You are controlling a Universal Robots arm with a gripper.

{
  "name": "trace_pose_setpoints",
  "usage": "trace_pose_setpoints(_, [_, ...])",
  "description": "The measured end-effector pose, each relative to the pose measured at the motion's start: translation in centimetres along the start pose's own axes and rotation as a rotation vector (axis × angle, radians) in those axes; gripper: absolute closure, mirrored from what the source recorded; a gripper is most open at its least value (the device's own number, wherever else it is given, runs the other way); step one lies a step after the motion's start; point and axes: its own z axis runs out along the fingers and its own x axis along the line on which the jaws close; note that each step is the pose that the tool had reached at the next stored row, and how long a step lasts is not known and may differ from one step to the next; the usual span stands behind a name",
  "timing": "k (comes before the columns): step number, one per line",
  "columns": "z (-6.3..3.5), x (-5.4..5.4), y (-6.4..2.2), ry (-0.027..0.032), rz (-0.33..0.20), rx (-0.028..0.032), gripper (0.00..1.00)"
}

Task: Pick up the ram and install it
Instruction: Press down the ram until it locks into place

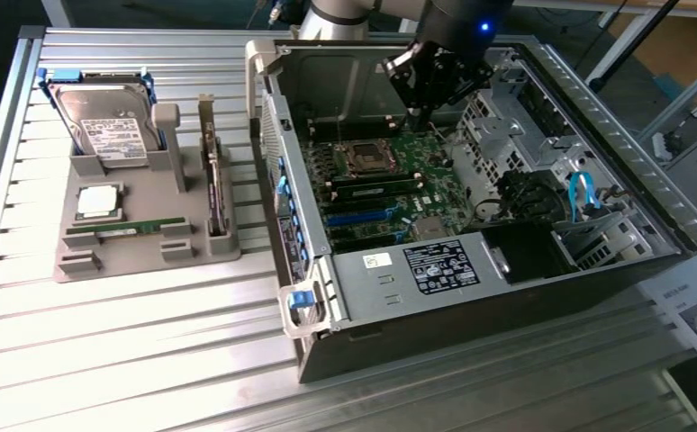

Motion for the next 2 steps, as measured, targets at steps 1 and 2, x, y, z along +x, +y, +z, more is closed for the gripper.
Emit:
trace_pose_setpoints(1, [0.00, 0.00, 0.00, 0.0000, 0.000, 0.0000, 0.90])
trace_pose_setpoints(2, [0.00, 0.00, 0.00, 0.0000, 0.000, 0.0000, 0.90])
